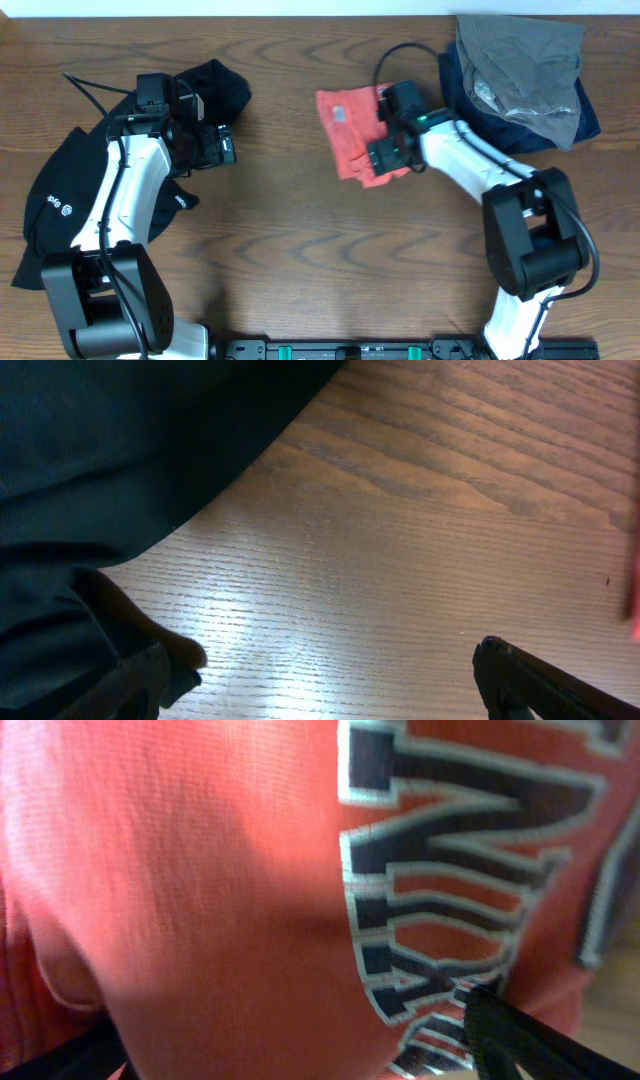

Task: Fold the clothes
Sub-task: 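Grasp the folded orange T-shirt bundle with the right gripper, then carry the bundle with the right gripper toward the grey clothes stack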

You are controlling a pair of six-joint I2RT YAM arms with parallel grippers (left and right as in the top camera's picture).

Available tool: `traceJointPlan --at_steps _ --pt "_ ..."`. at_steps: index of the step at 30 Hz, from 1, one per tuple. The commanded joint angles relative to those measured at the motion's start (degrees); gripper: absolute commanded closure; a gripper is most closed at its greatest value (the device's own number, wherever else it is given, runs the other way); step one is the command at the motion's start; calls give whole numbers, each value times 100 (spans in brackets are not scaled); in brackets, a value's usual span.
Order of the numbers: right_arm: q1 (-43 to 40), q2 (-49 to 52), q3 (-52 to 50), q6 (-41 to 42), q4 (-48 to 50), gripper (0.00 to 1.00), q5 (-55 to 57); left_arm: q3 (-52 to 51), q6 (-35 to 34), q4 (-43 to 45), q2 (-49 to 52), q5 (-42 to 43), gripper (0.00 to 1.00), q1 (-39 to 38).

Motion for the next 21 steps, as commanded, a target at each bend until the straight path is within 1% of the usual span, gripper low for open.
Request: traceJointPlan --at_steps 1,7,11,15,21 --pt "-254 61 229 -697 -164 8 142 44 96 2 -120 -79 2 22" --pt "-74 -323 1357 -901 -778 6 142 44 92 2 -120 -225 2 22" --pt "212 -376 1915 -896 -892 6 -37 44 92 2 -120 -225 2 22" --pt "538 -299 1930 -745 -704 6 -50 44 94 7 -120 -251 2 22" --pt "813 254 1930 -590 -597 6 -107 44 94 7 -120 -850 2 31"
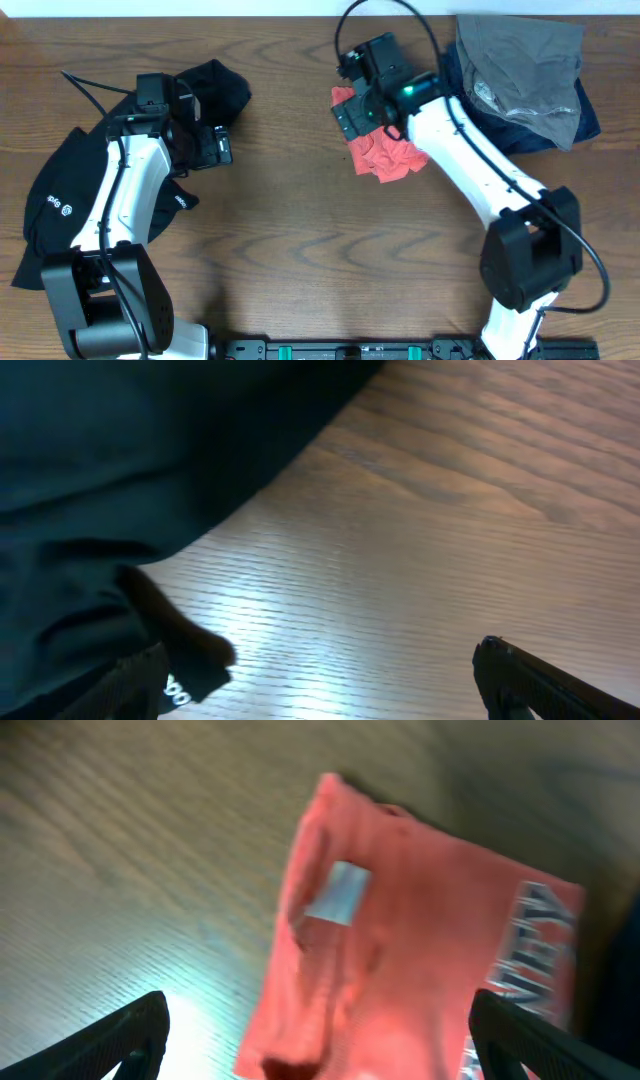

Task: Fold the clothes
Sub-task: 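Carry the bundle with the right gripper toward the grey clothes stack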

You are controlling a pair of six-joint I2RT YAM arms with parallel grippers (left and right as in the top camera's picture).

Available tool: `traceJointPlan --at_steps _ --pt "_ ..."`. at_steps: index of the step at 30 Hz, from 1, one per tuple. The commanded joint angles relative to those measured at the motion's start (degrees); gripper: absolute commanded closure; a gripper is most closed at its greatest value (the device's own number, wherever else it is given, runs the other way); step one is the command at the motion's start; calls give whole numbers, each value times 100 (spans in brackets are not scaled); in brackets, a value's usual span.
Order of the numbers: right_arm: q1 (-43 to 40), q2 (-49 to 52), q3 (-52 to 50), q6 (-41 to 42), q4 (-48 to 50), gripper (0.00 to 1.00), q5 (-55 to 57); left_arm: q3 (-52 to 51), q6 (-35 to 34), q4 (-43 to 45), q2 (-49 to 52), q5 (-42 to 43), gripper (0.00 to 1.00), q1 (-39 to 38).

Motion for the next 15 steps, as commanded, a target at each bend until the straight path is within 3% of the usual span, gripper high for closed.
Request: traceJointPlan --at_steps 1,7,13,15 --pt "127 483 0 140 48 7 -26 44 74 4 -116 -466 2 39" --pt "304 1043 2 503 131 9 638 44 72 -20 -116 -514 2 232" --pt "387 1464 0 885 114 15 1215 44 72 -44 -116 -511 2 385" --pt "389 1615 0 946 116 22 1294 44 72 -48 -116 -511 2 387"
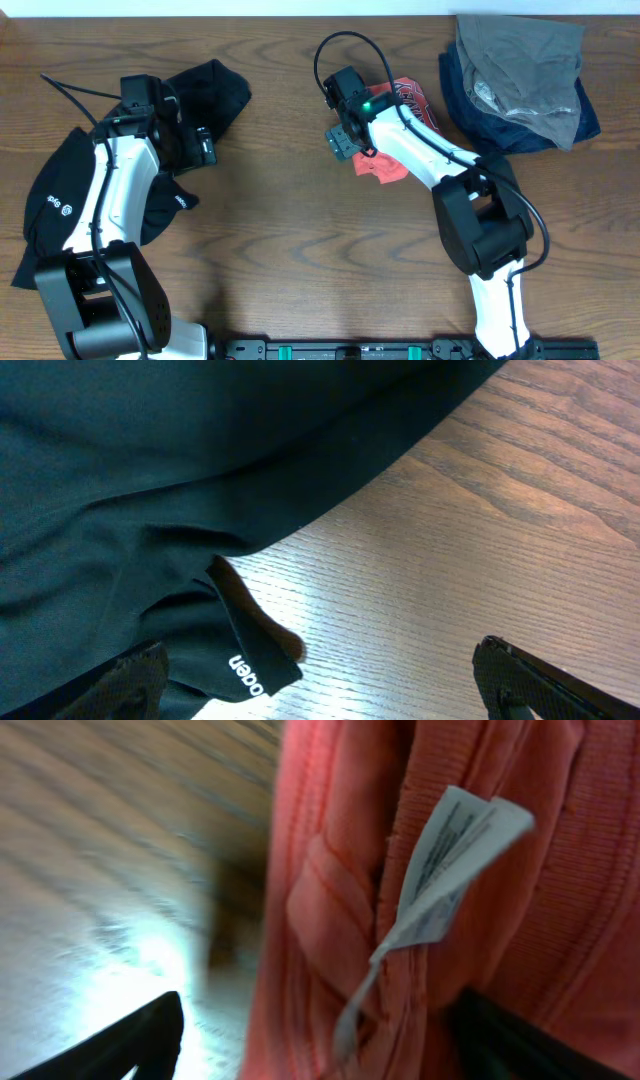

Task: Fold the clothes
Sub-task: 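Carry the bundle with the right gripper toward the grey clothes stack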

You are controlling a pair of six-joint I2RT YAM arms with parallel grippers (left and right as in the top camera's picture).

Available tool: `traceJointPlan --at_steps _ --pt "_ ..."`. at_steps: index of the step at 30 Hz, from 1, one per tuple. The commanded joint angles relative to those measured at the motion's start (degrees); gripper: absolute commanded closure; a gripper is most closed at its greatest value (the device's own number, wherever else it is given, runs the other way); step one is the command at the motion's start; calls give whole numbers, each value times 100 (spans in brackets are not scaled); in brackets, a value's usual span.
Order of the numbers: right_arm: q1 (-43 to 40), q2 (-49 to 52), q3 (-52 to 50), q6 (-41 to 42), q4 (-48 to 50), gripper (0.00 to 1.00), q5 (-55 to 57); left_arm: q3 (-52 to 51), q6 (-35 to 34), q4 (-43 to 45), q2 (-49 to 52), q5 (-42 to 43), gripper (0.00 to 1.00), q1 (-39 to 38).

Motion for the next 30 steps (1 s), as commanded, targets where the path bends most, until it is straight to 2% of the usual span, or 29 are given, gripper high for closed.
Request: traceJointPlan --at_steps 1,4,6,8,10,15,22,30 --pt "48 348 4 361 -37 27 457 44 57 -20 -116 -81 2 35" --pt "48 562 4 361 -55 51 643 44 57 -20 -116 -81 1 35" --pt "48 669 4 409 -92 64 789 44 57 -17 -116 -81 2 35" --pt "48 688 4 450 -133 85 796 44 57 -20 -116 -81 2 35" --pt "35 640 11 509 -136 99 796 44 57 -20 -116 -81 2 35" --pt "-46 286 306 546 -415 99 789 44 57 -20 -116 -81 2 35" --pt "-372 -603 1491 28 -1342 99 772 44 57 -17 -116 -81 2 35" --pt "-1134 -1279 2424 -372 -1530 99 776 44 57 -17 -116 -83 2 35"
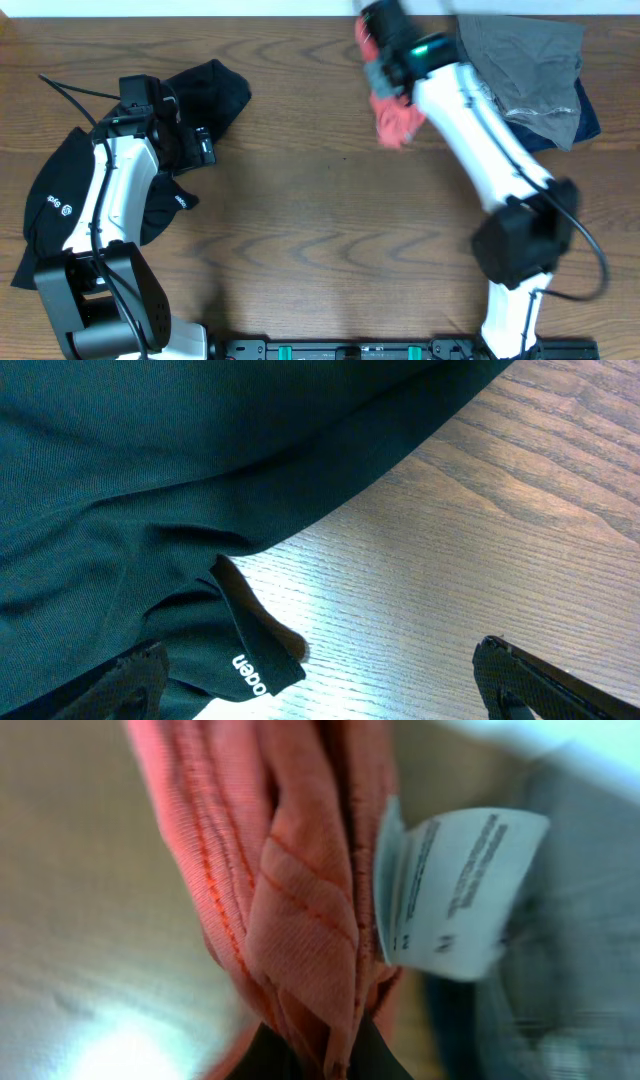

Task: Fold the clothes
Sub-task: 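Carry the bundle with the right gripper toward the grey clothes stack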

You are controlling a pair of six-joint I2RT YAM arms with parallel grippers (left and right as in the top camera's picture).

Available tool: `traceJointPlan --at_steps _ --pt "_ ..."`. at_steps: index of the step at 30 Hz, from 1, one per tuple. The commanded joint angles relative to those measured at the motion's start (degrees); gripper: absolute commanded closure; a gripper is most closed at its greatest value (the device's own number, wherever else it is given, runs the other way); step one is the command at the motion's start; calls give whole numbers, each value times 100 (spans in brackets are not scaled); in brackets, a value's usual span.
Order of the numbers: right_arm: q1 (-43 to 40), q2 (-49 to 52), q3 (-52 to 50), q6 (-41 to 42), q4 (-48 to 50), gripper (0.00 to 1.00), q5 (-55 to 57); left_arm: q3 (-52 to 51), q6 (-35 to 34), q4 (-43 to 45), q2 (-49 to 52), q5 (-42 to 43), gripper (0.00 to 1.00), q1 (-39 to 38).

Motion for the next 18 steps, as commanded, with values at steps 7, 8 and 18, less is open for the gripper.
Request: traceJointPlan --at_steps 7,8,18 --pt "-1392 -645 706 -527 26 99 151 44 57 -17 -116 -70 2 20" --pt "-1567 -649 763 -579 39 99 151 44 57 -15 -116 -70 2 20" --pt "-3029 -520 835 -1622 505 99 -212 44 57 -15 -116 -68 2 17"
